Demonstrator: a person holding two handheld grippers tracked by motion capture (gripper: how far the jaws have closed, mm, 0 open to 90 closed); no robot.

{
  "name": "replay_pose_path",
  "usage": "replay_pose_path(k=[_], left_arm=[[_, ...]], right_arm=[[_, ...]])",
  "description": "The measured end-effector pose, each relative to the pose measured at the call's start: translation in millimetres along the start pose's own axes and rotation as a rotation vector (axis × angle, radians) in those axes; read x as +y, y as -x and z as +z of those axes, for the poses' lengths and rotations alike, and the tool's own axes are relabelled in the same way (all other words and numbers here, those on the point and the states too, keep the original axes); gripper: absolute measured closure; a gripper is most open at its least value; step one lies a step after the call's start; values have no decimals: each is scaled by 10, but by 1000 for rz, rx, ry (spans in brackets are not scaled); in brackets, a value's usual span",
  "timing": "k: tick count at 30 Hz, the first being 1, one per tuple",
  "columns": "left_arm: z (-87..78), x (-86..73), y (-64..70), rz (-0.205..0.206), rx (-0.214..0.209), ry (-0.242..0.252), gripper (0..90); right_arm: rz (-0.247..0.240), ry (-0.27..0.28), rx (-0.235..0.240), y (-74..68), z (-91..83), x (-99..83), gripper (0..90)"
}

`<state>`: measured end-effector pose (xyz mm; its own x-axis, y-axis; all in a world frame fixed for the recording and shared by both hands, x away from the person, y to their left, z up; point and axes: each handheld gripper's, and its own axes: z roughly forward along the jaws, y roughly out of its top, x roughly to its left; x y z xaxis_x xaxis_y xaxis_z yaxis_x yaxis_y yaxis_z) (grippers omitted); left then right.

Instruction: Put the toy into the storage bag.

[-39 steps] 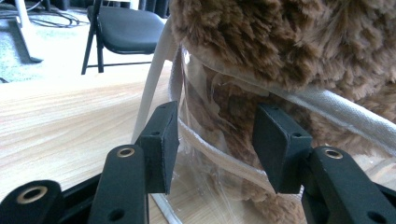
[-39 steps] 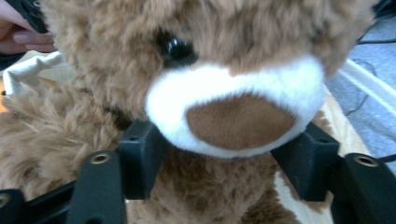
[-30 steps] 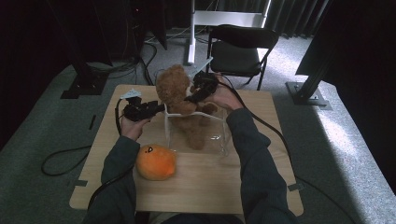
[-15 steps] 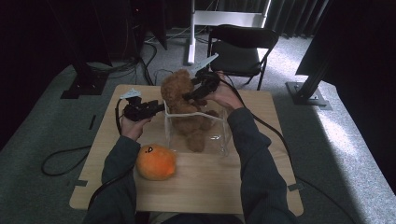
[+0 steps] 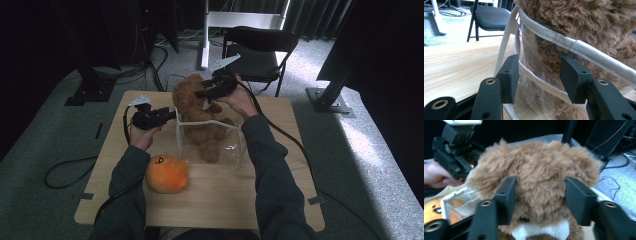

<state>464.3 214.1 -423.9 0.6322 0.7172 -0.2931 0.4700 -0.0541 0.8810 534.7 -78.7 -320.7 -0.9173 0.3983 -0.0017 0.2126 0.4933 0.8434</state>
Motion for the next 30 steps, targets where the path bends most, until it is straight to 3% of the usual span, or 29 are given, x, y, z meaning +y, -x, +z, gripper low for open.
replay_pose_path(k=[2,7,13,19,30], left_arm=[[3,-1,0,-2,-1,2,505],[-5,-3,-9,-7,-5,4,505],[-11,-4,-10,-12,-7,11,505],[-11,-6,-7,-14,-9,13,505],[-67,-42,-42,-12,6,7,493]], right_arm=[[24,26,-18,10,-7,15,487],[53,-4,-9,17,71,-10,506],[4,-97,2,-71,189,-67,544],[-7,-134,3,-117,192,-95,555],[-31,-49,-55,-298,41,-84,481]])
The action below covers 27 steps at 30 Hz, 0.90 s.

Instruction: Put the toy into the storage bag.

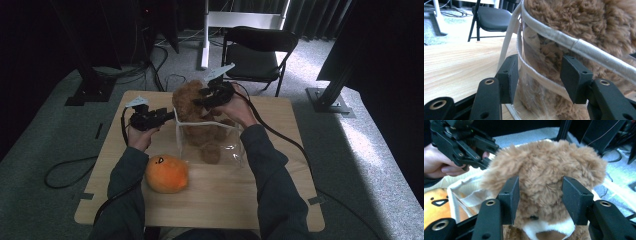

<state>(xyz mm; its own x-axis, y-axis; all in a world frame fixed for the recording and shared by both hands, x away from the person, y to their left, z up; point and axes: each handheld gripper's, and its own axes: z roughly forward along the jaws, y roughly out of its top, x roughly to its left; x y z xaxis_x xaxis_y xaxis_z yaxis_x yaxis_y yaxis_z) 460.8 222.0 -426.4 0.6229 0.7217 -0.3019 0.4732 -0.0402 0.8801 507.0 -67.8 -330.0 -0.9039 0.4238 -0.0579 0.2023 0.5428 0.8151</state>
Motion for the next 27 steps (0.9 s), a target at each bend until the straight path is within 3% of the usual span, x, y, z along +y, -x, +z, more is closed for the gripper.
replay_pose_path(k=[4,10,16,21,27], left_arm=[[-25,-13,-4,1,3,-3,492],[-52,-22,-2,9,16,-14,490],[-102,-50,-25,12,29,-27,487],[-144,-73,-56,3,35,-27,485],[-180,-90,-76,1,41,-27,479]], right_arm=[[-12,30,-10,-73,-89,8,480],[-36,33,-11,-198,-170,-15,460],[-63,37,-40,-313,-210,-51,442],[-29,37,-46,-330,-260,-112,448],[-29,52,-56,-393,-364,-134,432]])
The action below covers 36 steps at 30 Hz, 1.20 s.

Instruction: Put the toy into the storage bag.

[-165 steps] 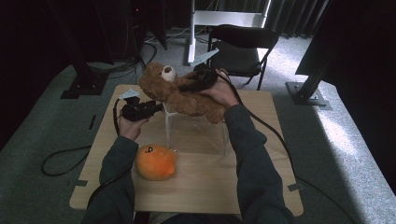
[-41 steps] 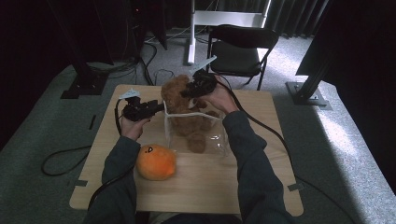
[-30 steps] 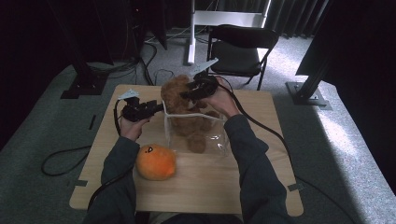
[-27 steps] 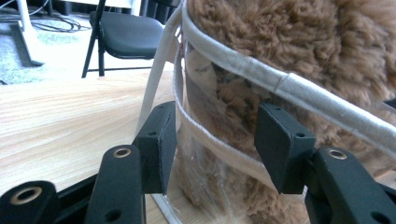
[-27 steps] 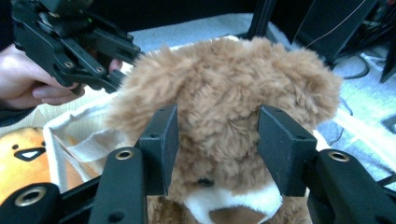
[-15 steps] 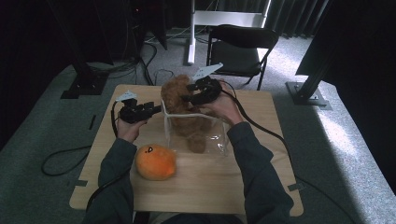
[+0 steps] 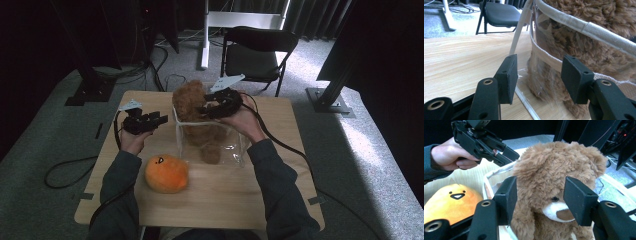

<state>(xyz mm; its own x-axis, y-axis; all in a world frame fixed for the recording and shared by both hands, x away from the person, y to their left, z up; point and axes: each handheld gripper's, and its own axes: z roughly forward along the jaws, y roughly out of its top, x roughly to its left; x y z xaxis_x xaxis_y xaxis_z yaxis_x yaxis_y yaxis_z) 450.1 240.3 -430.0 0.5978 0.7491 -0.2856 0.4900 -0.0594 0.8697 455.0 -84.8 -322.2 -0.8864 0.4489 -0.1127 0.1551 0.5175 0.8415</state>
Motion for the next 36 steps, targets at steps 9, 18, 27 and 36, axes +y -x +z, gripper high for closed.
replay_pose_path(k=[9,18,27,36], left_arm=[[-45,-17,-14,-3,11,0,479],[-84,-42,-41,-2,24,-9,482],[-95,-67,-49,4,40,-15,491],[-97,-81,-27,23,52,-29,495]], right_arm=[[-3,4,15,-149,-59,-18,491],[-24,8,51,-329,-101,-27,524],[-54,6,53,-464,-95,-62,522],[-52,17,55,-590,-92,-110,503]])
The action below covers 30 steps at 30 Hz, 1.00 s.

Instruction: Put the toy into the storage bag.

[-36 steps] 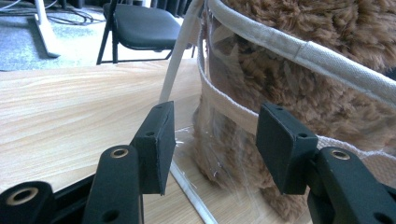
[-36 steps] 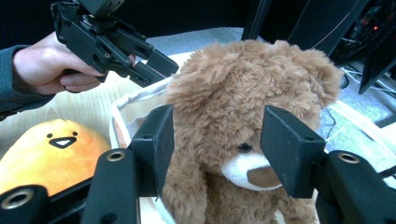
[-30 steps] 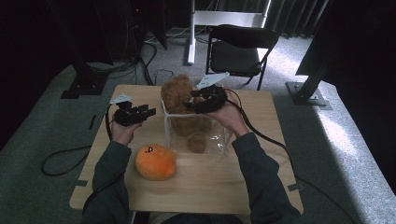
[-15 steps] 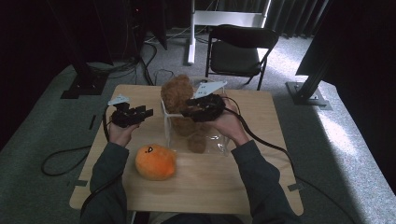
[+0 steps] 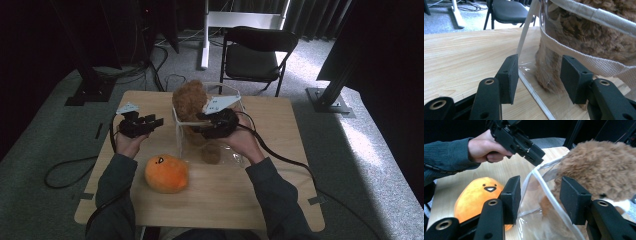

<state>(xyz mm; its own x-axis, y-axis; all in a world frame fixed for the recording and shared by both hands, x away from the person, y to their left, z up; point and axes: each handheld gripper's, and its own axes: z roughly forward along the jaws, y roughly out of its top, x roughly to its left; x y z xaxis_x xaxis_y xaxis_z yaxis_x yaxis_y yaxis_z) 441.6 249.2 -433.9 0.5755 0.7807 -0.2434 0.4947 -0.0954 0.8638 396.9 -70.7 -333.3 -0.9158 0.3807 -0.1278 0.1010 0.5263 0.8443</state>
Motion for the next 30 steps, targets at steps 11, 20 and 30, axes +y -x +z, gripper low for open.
replay_pose_path(k=[11,20,30], left_arm=[[18,-42,-2,-1,14,-12,507],[-9,-72,-7,9,22,-21,501],[-52,-117,-15,15,31,-24,499]], right_arm=[[1,-6,24,-112,46,-59,478],[-5,-1,43,-211,84,-89,474],[-5,1,54,-299,134,-127,459]])
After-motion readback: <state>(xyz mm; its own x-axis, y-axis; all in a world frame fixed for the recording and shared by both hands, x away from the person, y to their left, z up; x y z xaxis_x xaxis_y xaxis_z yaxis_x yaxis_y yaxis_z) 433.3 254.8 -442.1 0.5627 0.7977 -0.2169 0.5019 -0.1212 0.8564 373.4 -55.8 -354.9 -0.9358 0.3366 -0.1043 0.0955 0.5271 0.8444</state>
